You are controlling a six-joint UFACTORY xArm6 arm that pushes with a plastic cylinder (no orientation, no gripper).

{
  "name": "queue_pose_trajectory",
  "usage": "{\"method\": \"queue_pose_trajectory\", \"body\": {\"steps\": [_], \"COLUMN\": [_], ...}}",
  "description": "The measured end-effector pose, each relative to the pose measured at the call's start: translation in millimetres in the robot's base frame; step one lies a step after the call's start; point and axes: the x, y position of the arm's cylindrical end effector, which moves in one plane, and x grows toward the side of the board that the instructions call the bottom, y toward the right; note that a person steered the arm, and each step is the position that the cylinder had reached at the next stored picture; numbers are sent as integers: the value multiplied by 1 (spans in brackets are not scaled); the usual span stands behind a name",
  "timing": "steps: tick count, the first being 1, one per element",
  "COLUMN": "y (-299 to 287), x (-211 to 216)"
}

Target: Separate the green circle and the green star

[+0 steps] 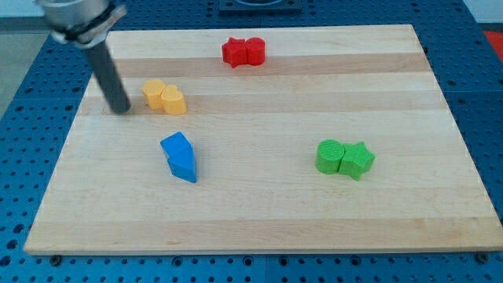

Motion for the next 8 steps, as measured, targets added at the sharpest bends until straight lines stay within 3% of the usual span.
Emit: {"method": "queue_pose_trajectory", "body": {"steps": [1,2,3,5,8], "y": [-2,39,125,356,369], "x": [75,143,181,182,114]}}
